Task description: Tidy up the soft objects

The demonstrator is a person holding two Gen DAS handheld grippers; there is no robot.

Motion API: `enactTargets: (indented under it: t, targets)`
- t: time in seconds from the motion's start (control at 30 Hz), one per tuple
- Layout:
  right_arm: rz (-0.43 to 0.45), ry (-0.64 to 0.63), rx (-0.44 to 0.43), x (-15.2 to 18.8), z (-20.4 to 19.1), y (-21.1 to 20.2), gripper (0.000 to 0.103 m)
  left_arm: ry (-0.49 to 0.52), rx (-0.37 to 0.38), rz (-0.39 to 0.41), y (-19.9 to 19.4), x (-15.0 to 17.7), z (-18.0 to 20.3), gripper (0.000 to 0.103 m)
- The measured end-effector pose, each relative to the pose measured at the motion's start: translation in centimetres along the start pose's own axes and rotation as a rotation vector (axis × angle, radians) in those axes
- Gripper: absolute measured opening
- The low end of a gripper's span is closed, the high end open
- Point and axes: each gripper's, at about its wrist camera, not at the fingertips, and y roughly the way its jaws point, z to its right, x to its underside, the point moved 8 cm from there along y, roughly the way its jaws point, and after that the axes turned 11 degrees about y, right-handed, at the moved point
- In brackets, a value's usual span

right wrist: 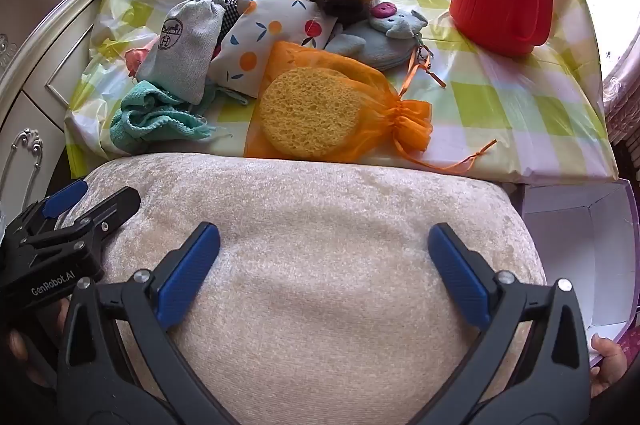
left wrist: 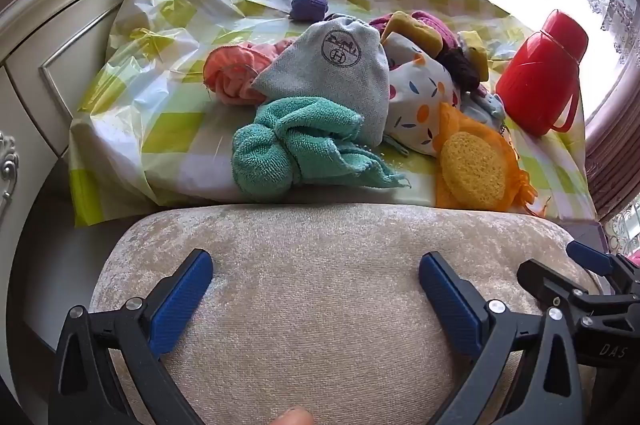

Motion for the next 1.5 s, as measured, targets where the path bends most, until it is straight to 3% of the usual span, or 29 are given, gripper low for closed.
enactTargets:
  t: [1.5]
  targets:
    - [0.013, 0.001, -0.003, -0.26, -0.2, -0.02, 0.103, -0.004, -0.034, -0.008, 0.25, -0.12, 0.01, 0.103]
